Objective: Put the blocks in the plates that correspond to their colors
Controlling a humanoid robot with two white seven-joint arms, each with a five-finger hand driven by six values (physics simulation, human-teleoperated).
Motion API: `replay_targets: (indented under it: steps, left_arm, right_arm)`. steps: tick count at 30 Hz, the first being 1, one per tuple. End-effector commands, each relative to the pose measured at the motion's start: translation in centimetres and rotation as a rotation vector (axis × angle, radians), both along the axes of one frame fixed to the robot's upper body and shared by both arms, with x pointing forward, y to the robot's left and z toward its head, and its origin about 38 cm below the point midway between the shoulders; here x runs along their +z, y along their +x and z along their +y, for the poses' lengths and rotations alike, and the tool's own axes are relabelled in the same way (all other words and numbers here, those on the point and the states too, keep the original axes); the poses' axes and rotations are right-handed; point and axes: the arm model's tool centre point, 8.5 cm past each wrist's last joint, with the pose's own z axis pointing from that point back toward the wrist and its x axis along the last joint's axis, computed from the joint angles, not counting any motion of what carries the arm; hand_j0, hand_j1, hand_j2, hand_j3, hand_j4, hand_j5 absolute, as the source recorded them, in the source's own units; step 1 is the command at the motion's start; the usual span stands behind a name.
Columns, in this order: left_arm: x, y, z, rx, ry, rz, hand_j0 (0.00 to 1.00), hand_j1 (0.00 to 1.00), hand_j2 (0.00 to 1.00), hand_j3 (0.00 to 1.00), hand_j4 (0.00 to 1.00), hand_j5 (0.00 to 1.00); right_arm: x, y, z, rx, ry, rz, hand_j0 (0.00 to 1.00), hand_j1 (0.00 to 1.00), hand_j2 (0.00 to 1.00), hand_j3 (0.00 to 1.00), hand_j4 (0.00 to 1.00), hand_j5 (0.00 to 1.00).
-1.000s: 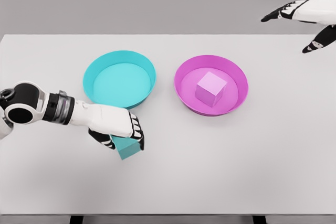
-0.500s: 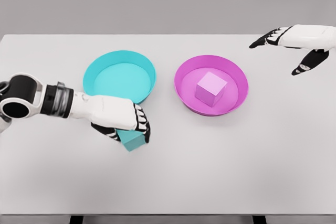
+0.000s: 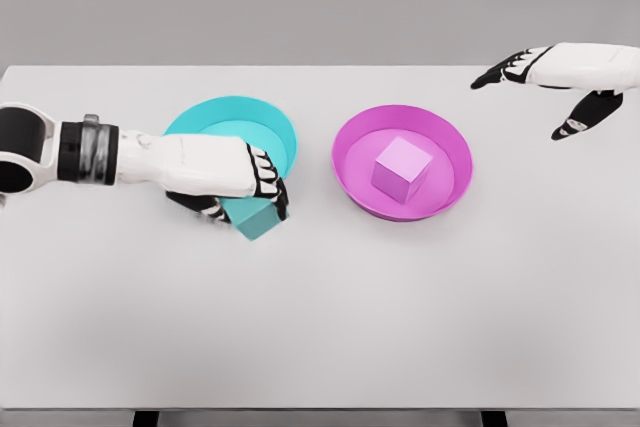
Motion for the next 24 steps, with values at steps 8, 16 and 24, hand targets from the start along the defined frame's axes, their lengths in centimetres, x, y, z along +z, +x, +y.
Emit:
replay_targets:
  steps: [8,16,24]
  left_arm:
    - [0.5,3.5,0.9,0.107,-0.063,0.006,0.61,0.61,0.61,0.61,0.61,0.61]
    - [0.0,7.1,3.5,0.255,-0.111,0.035,0.61,0.61,0.61,0.61,0.61,0.61]
    - [-1.4,7.7,3.1,0.268,-0.096,0.057,0.62,0.62,0.62,0.62,0.62,0.62]
  right_arm:
    - [0.2,0.1,-0.1,-0.006,0.007,-0.003,1.00,1.00,1.00,1.00,1.00,1.00]
    - [0.5,0.1,-0.3,-0.011,0.006,-0.009,1.00,1.00,1.00,1.00,1.00,1.00]
    - [1.1,0.4,-0.3,-0.013,0.009,-0.024,1.00,1.00,1.00,1.00,1.00,1.00]
